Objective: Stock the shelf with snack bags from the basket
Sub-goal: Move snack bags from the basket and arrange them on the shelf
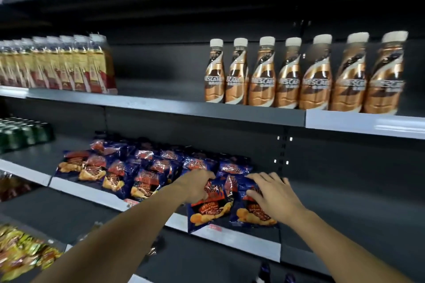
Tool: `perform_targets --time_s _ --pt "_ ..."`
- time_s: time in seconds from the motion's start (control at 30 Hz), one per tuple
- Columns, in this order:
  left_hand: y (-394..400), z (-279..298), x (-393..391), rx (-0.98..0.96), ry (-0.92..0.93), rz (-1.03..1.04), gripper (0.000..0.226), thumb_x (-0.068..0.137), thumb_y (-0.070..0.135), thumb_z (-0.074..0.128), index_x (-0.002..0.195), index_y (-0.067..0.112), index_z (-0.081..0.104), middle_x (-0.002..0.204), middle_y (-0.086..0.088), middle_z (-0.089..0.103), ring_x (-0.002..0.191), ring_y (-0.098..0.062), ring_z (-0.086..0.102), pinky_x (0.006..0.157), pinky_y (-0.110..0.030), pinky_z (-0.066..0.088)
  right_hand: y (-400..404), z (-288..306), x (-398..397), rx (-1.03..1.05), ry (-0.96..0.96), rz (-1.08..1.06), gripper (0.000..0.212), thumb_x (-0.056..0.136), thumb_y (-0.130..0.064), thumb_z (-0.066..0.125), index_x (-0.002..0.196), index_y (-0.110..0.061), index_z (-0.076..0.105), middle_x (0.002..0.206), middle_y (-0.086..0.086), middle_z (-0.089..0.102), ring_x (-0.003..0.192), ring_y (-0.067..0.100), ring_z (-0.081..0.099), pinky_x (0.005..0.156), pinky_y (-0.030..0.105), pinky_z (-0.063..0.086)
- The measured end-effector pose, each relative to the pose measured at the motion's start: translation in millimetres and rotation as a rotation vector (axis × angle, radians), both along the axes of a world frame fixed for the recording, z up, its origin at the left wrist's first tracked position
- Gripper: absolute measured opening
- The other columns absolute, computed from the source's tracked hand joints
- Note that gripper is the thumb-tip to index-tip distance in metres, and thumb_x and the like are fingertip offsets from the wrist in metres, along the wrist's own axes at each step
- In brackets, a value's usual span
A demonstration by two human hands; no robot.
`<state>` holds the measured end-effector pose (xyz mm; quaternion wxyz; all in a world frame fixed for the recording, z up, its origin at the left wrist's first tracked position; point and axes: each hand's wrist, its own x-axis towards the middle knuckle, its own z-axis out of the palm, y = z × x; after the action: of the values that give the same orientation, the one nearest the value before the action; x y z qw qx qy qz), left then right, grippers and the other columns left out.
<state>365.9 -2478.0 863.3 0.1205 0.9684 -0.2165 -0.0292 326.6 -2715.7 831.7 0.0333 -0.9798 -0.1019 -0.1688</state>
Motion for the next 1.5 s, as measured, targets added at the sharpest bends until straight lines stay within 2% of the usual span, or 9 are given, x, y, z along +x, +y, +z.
perform_targets --time_s 0.13,0.6,0.73,0.87,0.97,1.1,1.3,1.37,1.5 --pt "15 -5 20 0.009 0.013 0.03 0.066 0.092 0.012 0.063 0.15 0.018 0.033 0.122 -0.01 0.062 0.101 -0.024 0.063 0.088 -0.032 0.048 11 -7 28 0.011 0.028 -0.01 0.051 0.101 -0.052 0.035 0.148 -0.034 0.03 0.145 -0.012 0.043 0.13 0.017 0.037 0.107 0.042 0.03" --pt "59 5 65 0.094 0.028 0.117 0.064 0.093 0.005 0.058 0.15 0.016 0.03 0.118 -0.014 0.064 0.094 -0.025 0.064 0.071 -0.025 0.042 47 -42 103 0.103 0.096 -0.055 0.05 0.101 -0.052 0.037 0.147 -0.031 0.033 0.146 -0.007 0.045 0.133 0.024 0.036 0.106 0.046 0.028" --pt "67 -1 86 0.104 0.031 0.059 0.066 0.093 0.006 0.059 0.151 0.018 0.03 0.126 -0.013 0.061 0.098 -0.024 0.065 0.078 -0.028 0.046 54 -42 112 0.067 0.059 -0.085 0.05 0.101 -0.053 0.037 0.145 -0.03 0.036 0.143 -0.007 0.046 0.129 0.025 0.037 0.104 0.044 0.03" --pt "79 -6 111 0.1 0.061 -0.02 0.068 0.091 0.007 0.062 0.15 0.022 0.032 0.122 -0.01 0.062 0.064 -0.008 0.056 0.061 -0.021 0.045 70 -60 106 0.003 0.076 -0.109 0.052 0.1 -0.053 0.04 0.147 -0.033 0.032 0.142 -0.007 0.044 0.129 0.023 0.035 0.105 0.043 0.028" --pt "88 -9 128 0.109 0.066 -0.088 0.069 0.09 0.008 0.065 0.15 0.02 0.032 0.125 -0.014 0.061 0.069 -0.006 0.054 0.066 -0.019 0.043 78 -71 102 -0.026 0.049 -0.151 0.053 0.1 -0.054 0.038 0.149 -0.034 0.029 0.144 -0.008 0.042 0.128 0.021 0.035 0.106 0.042 0.027" --pt "93 -15 145 0.112 0.085 -0.147 0.069 0.088 0.013 0.067 0.148 0.026 0.035 0.12 -0.008 0.061 0.08 -0.019 0.066 0.08 -0.037 0.055 82 -67 99 -0.026 0.059 -0.202 0.056 0.098 -0.058 0.036 0.148 -0.035 0.029 0.141 -0.009 0.044 0.129 0.02 0.034 0.107 0.041 0.027" --pt "83 -15 150 0.07 0.159 -0.256 0.065 0.092 0.009 0.063 0.149 0.023 0.035 0.121 -0.009 0.06 0.083 -0.014 0.063 0.059 -0.013 0.044 83 -55 94 -0.038 0.093 -0.238 0.081 0.082 -0.078 0.021 0.149 -0.034 0.029 0.143 -0.007 0.044 0.133 0.021 0.033 0.112 0.043 0.023" --pt "78 -17 150 0.066 0.164 -0.28 0.064 0.092 0.01 0.063 0.148 0.022 0.035 0.134 -0.015 0.053 0.114 -0.028 0.057 0.077 -0.021 0.046 80 -54 93 -0.033 0.069 -0.223 0.088 0.078 -0.083 0.016 0.149 -0.034 0.03 0.142 -0.007 0.045 0.132 0.02 0.034 0.113 0.042 0.021" --pt "71 -37 159 0.07 0.167 -0.321 0.067 0.091 0.013 0.066 0.149 0.023 0.034 0.15 -0.007 0.039 0.129 -0.025 0.047 0.094 -0.025 0.04 73 -53 87 -0.044 0.083 -0.196 0.093 0.072 -0.085 0.021 0.149 -0.034 0.031 0.142 -0.009 0.042 0.133 0.018 0.031 0.111 0.04 0.022"
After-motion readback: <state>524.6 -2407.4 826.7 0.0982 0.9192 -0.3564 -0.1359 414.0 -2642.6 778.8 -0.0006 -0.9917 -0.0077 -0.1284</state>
